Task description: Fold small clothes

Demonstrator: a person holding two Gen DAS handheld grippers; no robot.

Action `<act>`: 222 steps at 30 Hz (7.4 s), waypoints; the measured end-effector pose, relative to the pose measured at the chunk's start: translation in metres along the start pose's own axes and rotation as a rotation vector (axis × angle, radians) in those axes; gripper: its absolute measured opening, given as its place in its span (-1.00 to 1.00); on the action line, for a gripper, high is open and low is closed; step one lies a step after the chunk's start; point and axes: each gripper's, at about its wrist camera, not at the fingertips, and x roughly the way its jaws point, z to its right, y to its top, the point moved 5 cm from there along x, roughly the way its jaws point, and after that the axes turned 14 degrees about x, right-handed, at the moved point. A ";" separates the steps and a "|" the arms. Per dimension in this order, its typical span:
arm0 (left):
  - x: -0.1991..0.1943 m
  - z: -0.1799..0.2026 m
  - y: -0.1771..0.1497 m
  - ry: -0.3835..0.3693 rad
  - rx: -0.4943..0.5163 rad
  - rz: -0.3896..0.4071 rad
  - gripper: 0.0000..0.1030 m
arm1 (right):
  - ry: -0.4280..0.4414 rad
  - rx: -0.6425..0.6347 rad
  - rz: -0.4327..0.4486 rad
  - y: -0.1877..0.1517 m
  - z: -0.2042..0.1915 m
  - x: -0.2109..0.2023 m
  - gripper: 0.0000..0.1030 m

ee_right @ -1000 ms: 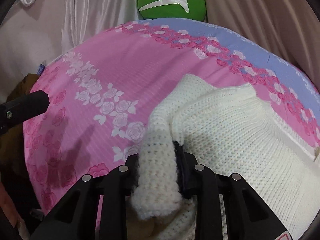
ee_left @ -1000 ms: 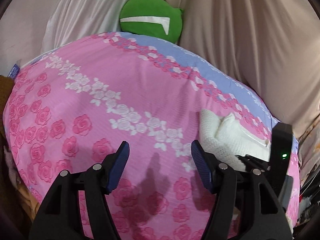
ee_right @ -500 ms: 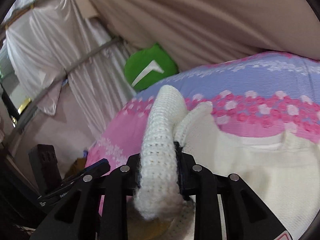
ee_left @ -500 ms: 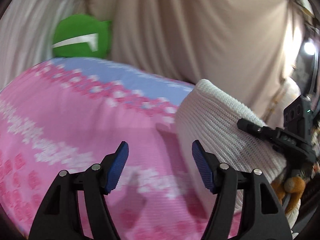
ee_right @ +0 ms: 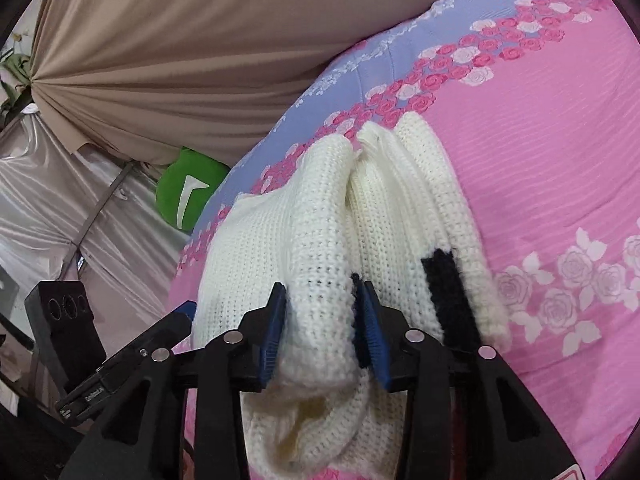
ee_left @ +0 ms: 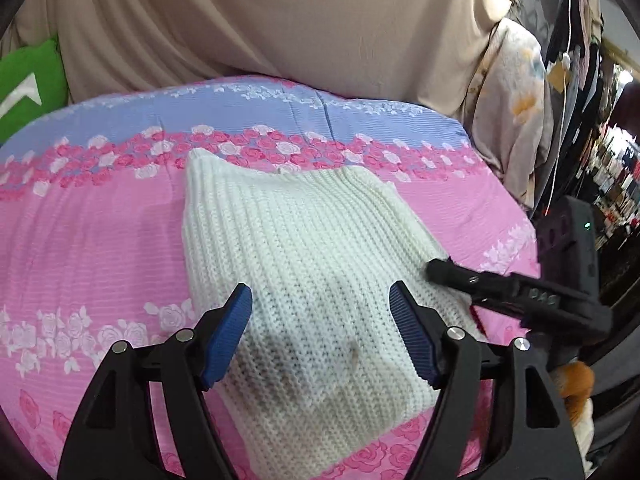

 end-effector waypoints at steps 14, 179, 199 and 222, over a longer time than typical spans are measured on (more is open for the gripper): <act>0.048 -0.064 -0.030 -0.096 -0.268 -0.107 0.73 | -0.107 0.072 0.012 0.023 0.053 0.007 0.28; 0.049 -0.036 -0.028 0.043 -0.178 -0.145 0.85 | -0.187 -0.095 0.053 0.005 0.025 -0.027 0.37; 0.100 -0.034 -0.011 -0.109 -0.254 -0.141 0.91 | -0.086 -0.027 -0.030 0.026 0.022 0.028 0.69; 0.105 -0.037 -0.001 -0.115 -0.195 -0.085 0.81 | -0.067 -0.058 -0.023 0.033 0.017 0.038 0.11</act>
